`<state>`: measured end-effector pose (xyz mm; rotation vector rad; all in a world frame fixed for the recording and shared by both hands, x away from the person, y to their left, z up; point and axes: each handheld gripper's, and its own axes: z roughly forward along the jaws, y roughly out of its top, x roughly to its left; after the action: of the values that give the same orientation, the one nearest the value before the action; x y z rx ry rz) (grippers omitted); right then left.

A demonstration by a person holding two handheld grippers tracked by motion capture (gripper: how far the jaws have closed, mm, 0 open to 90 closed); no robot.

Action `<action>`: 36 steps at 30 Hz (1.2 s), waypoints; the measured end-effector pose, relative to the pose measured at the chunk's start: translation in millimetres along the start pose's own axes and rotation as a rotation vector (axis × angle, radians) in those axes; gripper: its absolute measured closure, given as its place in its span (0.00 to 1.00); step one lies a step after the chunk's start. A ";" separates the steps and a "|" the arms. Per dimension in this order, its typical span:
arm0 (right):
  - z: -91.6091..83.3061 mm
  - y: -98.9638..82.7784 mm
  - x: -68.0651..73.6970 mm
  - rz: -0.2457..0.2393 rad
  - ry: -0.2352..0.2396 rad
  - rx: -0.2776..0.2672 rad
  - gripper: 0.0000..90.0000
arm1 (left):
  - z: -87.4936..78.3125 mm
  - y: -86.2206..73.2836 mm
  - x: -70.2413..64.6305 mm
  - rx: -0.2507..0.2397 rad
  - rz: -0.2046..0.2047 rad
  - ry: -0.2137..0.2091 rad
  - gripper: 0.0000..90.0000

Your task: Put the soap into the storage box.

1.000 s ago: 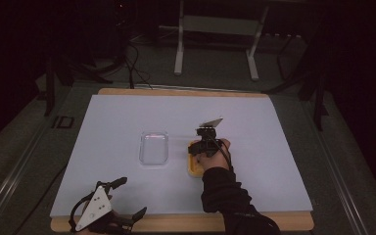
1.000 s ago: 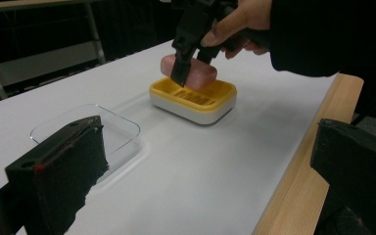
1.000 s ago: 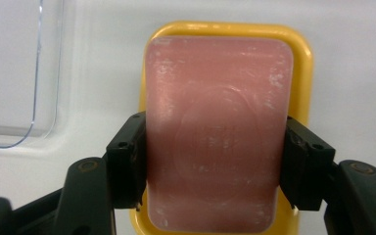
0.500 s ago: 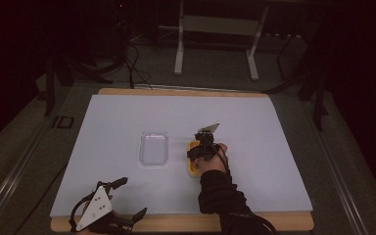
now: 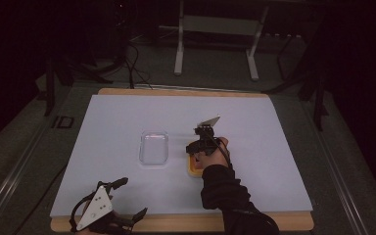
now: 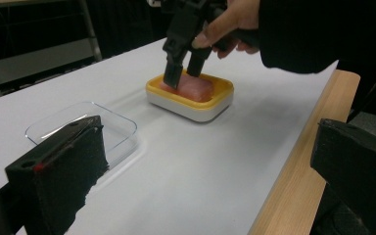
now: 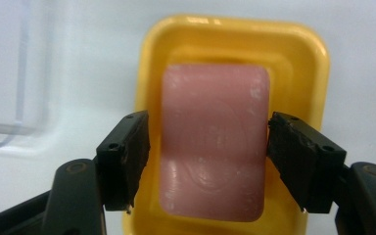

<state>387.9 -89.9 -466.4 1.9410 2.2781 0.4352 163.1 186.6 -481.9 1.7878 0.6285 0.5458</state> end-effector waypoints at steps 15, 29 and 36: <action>-15.5 -0.3 -15.5 -0.277 0.079 -0.072 0.14 | 1.0 -0.1 -0.1 0.004 0.001 -0.009 0.01; -39.7 -19.5 -49.6 -0.387 0.076 -0.176 0.15 | 1.5 -1.7 1.1 0.013 -0.003 0.000 0.01; -44.5 -29.4 -76.6 -0.370 0.076 -0.191 0.15 | 1.6 -2.1 1.2 0.016 -0.003 0.002 0.01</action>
<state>361.1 -175.3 -440.0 1.3976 2.4645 0.6599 164.7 186.8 -484.3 1.8014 0.6388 0.5420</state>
